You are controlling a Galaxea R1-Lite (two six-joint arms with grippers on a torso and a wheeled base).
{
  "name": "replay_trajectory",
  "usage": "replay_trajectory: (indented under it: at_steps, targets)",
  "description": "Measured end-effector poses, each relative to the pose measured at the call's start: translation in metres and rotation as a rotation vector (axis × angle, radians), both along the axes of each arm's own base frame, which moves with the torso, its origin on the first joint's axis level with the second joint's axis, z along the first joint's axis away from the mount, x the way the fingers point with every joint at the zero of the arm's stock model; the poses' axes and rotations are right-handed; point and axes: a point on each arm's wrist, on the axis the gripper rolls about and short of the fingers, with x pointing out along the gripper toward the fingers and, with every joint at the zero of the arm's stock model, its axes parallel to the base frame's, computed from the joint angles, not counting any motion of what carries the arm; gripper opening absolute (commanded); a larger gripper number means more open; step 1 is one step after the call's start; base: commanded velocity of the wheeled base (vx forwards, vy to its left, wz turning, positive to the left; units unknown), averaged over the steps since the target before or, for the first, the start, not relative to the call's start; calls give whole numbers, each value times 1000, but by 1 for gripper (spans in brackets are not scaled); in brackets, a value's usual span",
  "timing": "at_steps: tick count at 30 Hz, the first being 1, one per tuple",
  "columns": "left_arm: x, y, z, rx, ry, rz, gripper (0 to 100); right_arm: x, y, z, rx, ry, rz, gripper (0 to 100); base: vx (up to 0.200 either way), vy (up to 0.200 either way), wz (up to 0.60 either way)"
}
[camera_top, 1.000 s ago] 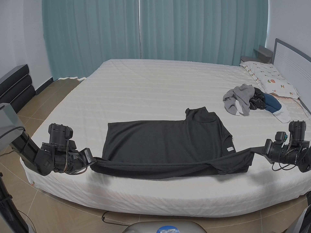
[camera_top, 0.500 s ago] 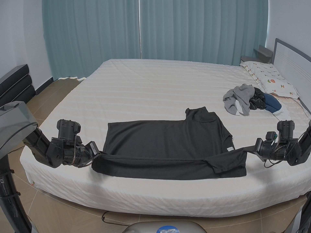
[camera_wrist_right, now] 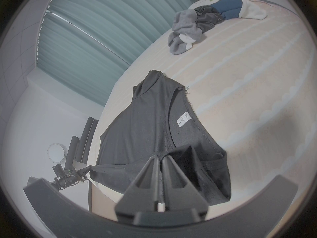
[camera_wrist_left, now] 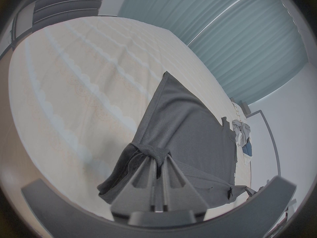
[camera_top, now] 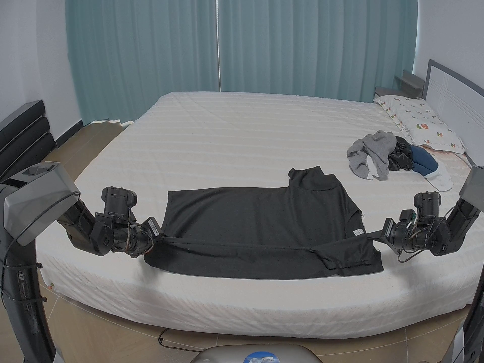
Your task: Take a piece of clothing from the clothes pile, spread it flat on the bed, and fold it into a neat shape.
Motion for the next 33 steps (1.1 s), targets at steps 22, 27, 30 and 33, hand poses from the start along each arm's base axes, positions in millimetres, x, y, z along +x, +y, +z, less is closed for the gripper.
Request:
replay_trajectory:
  at_steps: [22,27,30,33]
  targets:
    - [-11,21,19,-88,-6,119,100,-15,4,14,188,93,-145,100,27,0,0]
    - [-21,22,22,-94,-7,122,100,-28,7,20,248,130,-182,100,200,0,0]
    - [-25,21,22,-95,-12,117,100,-35,10,23,269,143,-191,100,67,0,0]
    - [-27,19,23,-97,-16,113,100,-39,13,24,281,155,-192,100,0,0,0]
